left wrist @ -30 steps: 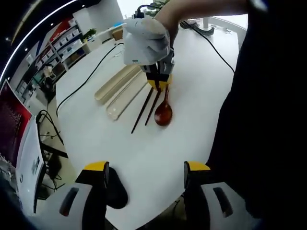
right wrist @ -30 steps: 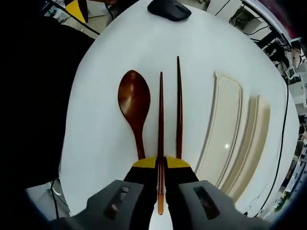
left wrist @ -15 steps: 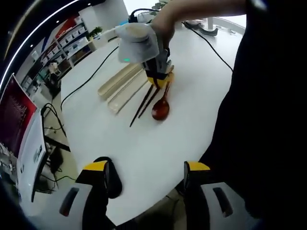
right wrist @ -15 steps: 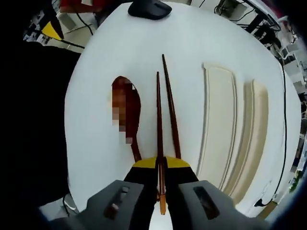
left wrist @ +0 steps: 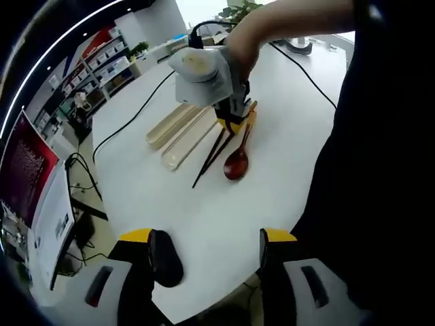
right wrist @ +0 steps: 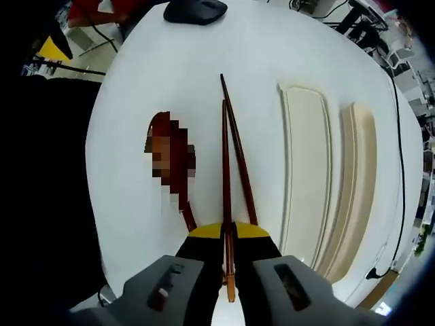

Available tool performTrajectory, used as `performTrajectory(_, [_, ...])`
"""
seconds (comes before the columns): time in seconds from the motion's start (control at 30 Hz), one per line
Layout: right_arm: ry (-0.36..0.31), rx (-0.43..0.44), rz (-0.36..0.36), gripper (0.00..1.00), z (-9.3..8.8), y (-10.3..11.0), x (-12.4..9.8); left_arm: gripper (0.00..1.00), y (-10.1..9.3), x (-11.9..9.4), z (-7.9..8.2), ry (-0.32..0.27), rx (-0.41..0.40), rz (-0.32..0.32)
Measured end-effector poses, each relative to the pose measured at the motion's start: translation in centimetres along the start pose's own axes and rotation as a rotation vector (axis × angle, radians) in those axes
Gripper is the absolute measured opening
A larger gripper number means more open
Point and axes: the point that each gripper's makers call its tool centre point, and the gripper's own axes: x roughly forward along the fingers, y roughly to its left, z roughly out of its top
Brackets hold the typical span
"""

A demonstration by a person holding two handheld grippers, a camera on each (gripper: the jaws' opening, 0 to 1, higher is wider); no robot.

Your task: Arrange the utensils inside the cutlery case until each visible utensil rests in its matching compartment.

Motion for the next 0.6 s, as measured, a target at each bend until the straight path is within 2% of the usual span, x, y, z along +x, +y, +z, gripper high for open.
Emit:
performTrajectory(0.2, [-0.031, 0.046, 0.016, 0.01, -0.07, -0.3, 0.07, 0.64, -0.53, 0.25, -0.58, 0.018, 0.01, -0.021])
performTrajectory(0.33, [-0.043, 0.066, 0.025, 0.01, 0.02, -0.2, 0.04, 0.64, -0.51, 0.07, -0.41, 0.001, -0.01, -0.015])
performTrajectory(0.5, [-0.04, 0.038, 0.021, 0.01, -0.01, -0.11, 0.05, 0.64, -0.53, -0.2, -0.87, 0.016, 0.002, -0.015])
performTrajectory(0.6, [-0.035, 0.05, 0.017, 0.01, -0.02, -0.17, 0.1, 0.64, -0.31, -0.35, -0.88, 0.01, -0.008, -0.007])
